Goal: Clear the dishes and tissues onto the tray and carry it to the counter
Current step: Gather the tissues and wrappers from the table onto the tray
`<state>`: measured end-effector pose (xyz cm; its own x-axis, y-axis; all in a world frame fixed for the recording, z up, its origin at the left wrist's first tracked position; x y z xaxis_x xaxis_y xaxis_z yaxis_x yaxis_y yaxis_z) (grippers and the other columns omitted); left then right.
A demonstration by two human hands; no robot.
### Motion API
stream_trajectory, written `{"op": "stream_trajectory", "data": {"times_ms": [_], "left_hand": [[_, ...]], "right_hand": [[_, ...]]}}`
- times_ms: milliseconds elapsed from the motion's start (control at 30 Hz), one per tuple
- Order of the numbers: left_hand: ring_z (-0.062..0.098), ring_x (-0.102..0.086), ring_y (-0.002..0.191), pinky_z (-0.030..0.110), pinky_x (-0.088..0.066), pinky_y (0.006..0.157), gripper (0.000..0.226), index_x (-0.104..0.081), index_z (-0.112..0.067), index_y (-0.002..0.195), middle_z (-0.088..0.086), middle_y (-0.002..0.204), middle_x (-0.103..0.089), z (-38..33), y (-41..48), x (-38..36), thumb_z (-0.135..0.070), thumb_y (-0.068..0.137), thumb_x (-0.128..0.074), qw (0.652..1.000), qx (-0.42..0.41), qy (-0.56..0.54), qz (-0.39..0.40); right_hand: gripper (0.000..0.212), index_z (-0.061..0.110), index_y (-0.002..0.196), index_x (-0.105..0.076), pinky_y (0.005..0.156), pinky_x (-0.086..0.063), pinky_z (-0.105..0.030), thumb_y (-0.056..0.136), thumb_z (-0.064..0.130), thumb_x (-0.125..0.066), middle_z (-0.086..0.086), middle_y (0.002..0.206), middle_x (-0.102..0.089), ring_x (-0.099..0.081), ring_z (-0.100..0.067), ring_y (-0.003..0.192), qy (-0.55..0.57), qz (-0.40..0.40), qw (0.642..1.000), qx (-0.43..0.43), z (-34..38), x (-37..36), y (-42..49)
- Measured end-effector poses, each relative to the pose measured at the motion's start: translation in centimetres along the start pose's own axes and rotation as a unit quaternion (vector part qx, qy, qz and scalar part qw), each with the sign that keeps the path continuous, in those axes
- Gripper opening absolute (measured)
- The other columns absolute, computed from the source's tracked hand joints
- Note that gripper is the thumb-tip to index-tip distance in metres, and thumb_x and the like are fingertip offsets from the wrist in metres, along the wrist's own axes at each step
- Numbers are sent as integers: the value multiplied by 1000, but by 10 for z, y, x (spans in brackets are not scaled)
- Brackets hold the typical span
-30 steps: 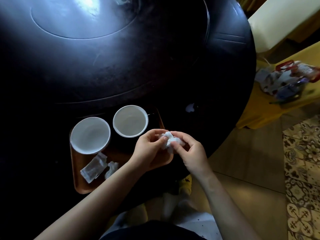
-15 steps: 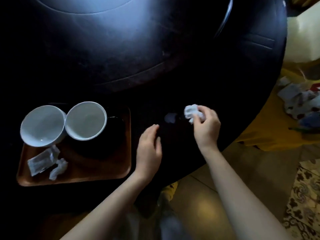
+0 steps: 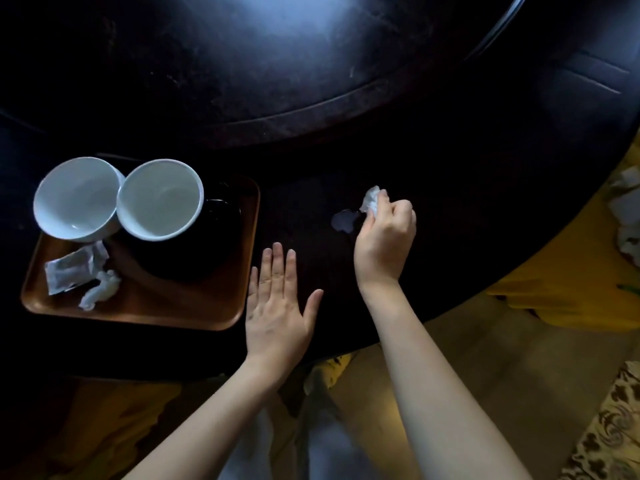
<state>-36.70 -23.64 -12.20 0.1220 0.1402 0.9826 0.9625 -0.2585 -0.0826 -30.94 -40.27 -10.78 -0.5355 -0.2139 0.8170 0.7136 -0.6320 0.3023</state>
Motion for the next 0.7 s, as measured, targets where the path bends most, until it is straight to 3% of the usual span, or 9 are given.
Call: {"op": "stream_trajectory", "data": {"times_ms": [267,433,533,700], "left_hand": [[12,8,145,32,-1,118,74,-10,-12,147,9,156,-6,1,-3,2,-59,90,-11,1000,8,8,9],[16,2,145,32,-1,118,74,-11,-11,147,10,157,-6,0,-4,4,-58,91,-11,1000,7,15,8],[14,8,145,32,-1,118,74,-11,-11,147,10,157,-6,0,-3,3,-58,91,-11,1000,7,20,7],[11,12,144,32,0,118,73,-10,-10,147,10,156,-6,-1,-3,3,-58,91,-12,1000,8,17,3]], "right_hand": [[25,-1,109,-65,71,-53,-37,87,3,-54,-11,79,-59,-56,-24,72,95,135,973,162,21,5,-17],[26,2,102,-69,58,-54,-38,88,9,-48,-12,73,-57,-54,-26,66,152,230,921,273,11,21,-2],[41,3,99,-71,58,-55,-35,87,23,-37,-12,75,-60,-57,-27,68,168,289,885,325,3,34,-2],[31,11,108,-69,61,-53,-29,83,9,-52,-9,81,-60,-56,-23,72,156,327,863,351,-21,40,-6]]}}
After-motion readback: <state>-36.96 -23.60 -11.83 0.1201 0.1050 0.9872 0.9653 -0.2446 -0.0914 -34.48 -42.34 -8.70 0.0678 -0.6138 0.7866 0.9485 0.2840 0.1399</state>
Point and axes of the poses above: each hand's wrist, its own y-axis towards the middle knuckle, its own x-axis out of the back of the hand, z = x × y, the point moved 2 cm from there along y, towards the middle knuckle
